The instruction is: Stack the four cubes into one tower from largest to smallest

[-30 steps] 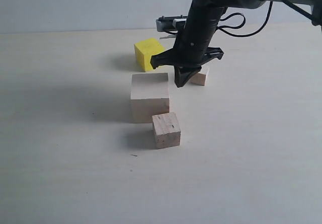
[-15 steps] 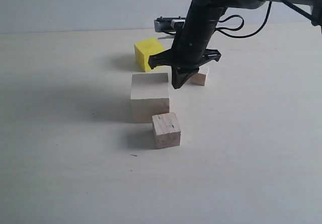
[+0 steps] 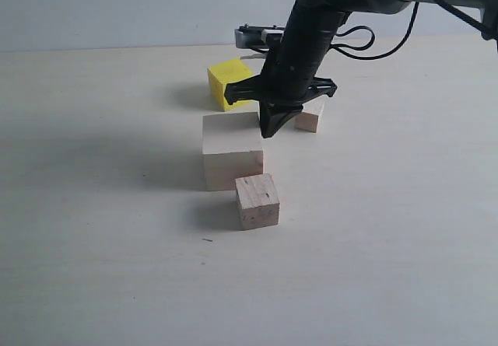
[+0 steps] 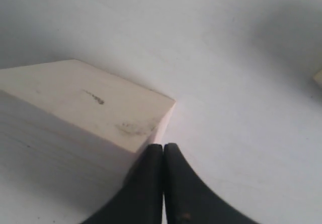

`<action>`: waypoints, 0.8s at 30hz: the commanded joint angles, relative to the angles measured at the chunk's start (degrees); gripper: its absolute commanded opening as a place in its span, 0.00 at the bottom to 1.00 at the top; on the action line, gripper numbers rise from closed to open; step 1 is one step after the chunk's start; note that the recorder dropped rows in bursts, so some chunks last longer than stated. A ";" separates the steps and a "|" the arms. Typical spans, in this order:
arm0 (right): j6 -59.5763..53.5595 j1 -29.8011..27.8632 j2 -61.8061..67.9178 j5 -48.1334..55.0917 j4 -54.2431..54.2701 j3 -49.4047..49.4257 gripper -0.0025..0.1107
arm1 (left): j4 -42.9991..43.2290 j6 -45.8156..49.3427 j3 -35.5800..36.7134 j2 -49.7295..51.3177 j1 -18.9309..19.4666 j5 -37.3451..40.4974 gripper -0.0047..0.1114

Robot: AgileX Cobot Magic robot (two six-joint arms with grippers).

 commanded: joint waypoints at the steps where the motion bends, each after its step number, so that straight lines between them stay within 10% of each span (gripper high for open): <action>1: -0.61 -0.05 -0.34 0.65 0.16 0.18 0.02 | 0.08 -0.02 0.15 -0.36 -0.37 -0.33 0.04; 24: -0.54 -0.05 -0.34 6.89 2.23 0.18 0.02 | 0.08 -0.02 0.15 -0.36 -0.37 -0.33 0.04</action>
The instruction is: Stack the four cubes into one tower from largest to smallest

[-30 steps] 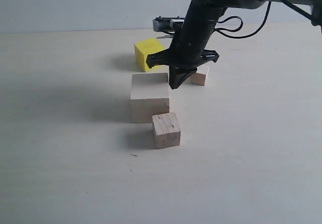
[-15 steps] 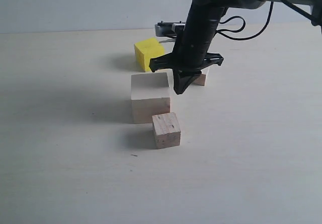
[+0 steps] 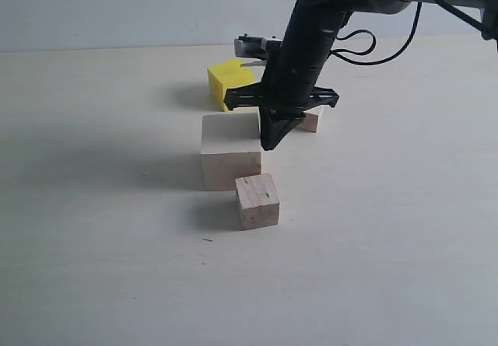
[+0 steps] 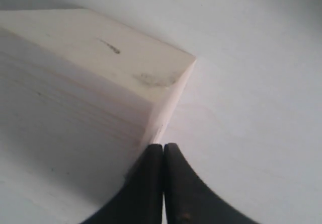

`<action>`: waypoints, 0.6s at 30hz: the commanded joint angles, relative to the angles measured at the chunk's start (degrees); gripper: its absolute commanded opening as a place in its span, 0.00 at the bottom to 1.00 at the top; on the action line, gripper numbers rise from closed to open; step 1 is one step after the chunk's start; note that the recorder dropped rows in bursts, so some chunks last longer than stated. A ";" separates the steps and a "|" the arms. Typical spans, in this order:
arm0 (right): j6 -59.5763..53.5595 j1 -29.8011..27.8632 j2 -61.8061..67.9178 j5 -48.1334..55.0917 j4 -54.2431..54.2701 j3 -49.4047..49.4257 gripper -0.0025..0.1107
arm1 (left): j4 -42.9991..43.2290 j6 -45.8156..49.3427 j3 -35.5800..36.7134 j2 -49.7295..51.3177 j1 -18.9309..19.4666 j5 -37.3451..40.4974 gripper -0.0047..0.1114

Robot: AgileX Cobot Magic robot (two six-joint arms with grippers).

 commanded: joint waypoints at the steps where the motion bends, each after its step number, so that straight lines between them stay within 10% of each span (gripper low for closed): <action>1: 0.12 -0.05 -0.46 0.08 -2.63 0.18 0.02 | 0.08 -0.02 0.15 -0.36 -0.37 -0.33 0.04; 18: 4.81 -0.05 1.62 -9.12 -20.65 -22.83 0.02 | 0.08 -0.02 0.15 -0.36 -0.37 -0.33 0.04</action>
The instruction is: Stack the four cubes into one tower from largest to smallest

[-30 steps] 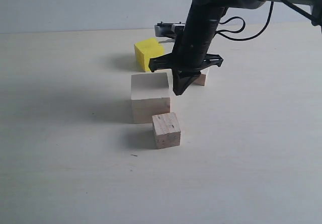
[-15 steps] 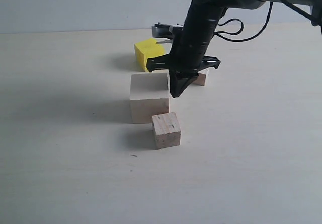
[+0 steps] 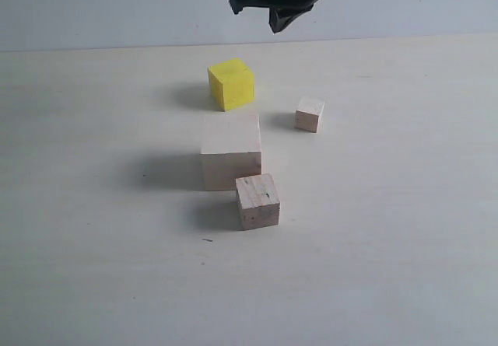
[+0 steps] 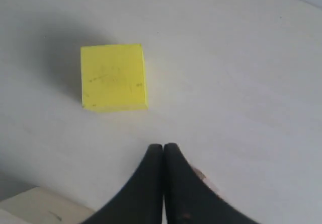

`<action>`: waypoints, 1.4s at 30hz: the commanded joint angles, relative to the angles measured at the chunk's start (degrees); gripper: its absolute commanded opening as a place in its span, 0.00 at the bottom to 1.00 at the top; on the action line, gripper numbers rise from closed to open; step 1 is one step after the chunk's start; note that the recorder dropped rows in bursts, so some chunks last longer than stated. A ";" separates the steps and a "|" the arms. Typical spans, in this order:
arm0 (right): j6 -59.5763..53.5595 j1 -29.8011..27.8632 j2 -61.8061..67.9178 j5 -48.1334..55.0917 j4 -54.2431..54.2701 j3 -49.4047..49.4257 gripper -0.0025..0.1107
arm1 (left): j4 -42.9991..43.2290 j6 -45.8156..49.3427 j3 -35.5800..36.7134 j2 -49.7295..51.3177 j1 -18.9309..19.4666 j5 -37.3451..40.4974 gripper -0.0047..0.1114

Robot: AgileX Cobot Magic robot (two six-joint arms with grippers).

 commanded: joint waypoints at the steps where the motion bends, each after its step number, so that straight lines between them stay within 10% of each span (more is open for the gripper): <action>1: -2.08 -0.05 3.62 -0.61 0.00 -3.91 0.02 | 0.08 -0.02 0.15 -0.36 -0.37 -0.33 0.04; 16: -11.94 -0.05 6.27 2.63 15.13 -4.97 0.72 | 0.08 -0.02 0.15 -0.36 -0.37 -0.33 0.04; 42: -13.64 -0.05 11.98 -8.84 19.23 -4.97 0.73 | 0.08 -0.02 0.15 -0.36 -0.37 -0.33 0.04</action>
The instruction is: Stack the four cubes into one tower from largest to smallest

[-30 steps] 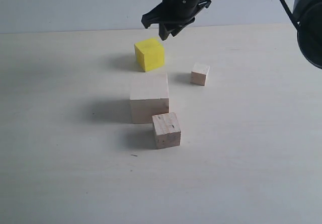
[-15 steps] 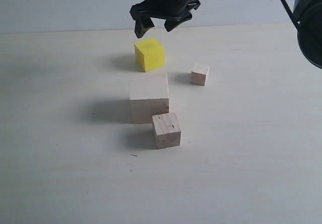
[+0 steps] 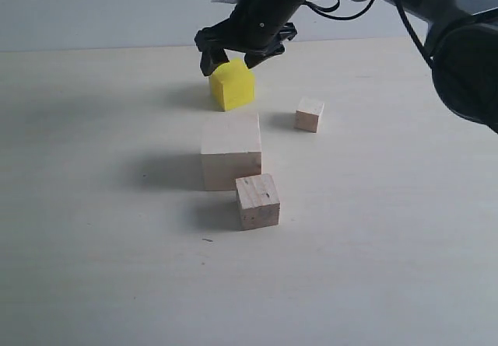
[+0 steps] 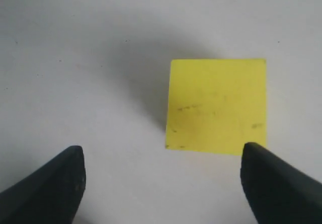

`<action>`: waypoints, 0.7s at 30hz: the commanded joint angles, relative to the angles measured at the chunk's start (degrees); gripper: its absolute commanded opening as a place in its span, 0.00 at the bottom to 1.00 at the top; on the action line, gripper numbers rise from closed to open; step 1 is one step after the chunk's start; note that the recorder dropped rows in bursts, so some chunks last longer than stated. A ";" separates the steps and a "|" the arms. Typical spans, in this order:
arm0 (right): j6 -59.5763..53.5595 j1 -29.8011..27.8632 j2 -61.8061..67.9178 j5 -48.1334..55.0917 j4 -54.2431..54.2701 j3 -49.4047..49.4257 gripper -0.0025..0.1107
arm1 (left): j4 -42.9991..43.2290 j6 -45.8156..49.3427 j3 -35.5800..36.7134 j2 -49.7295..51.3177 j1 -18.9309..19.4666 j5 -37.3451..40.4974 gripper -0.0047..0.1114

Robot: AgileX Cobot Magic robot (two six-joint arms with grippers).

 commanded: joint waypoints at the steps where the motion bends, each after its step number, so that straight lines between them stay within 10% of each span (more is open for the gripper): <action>1: -0.78 -0.05 0.15 -3.52 -1.50 -0.36 0.73 | 0.08 -0.02 0.15 -0.36 -0.37 -0.33 0.04; 21: -2.26 1.28 0.83 -8.35 -5.20 -0.36 0.73 | 0.08 -0.02 0.15 -0.36 -0.37 -0.33 0.04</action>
